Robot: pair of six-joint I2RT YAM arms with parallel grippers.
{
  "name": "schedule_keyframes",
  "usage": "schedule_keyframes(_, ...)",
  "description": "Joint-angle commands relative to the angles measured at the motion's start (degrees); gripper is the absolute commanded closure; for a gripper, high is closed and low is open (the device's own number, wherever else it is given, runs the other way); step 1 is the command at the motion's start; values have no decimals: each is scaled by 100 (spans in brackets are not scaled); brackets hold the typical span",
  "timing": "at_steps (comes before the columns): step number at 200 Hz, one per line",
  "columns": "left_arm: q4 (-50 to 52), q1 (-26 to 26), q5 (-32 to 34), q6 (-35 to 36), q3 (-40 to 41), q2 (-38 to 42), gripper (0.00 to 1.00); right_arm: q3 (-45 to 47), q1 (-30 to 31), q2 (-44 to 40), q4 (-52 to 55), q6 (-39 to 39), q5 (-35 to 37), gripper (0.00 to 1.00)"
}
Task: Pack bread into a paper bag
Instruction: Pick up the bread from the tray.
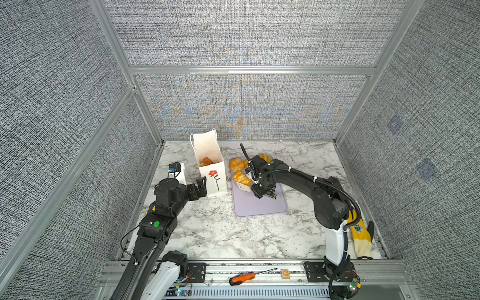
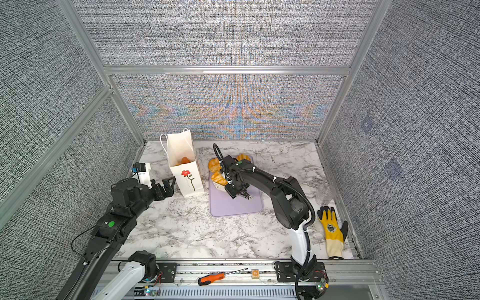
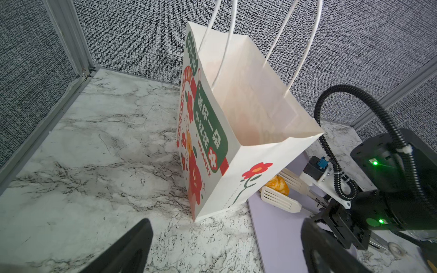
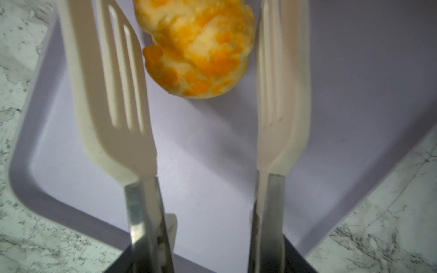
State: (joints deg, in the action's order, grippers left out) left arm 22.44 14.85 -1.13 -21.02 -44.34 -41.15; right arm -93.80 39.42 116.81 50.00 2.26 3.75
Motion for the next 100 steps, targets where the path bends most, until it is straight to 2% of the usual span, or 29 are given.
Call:
schedule_keyframes(1,-20,-9,47,93,-25,-17,1,-109,4,62,123,112,-16,40)
schedule_keyframes(100,-73,-9,26,78,-40,-51,1,-253,-92,211,342,316,-146,49)
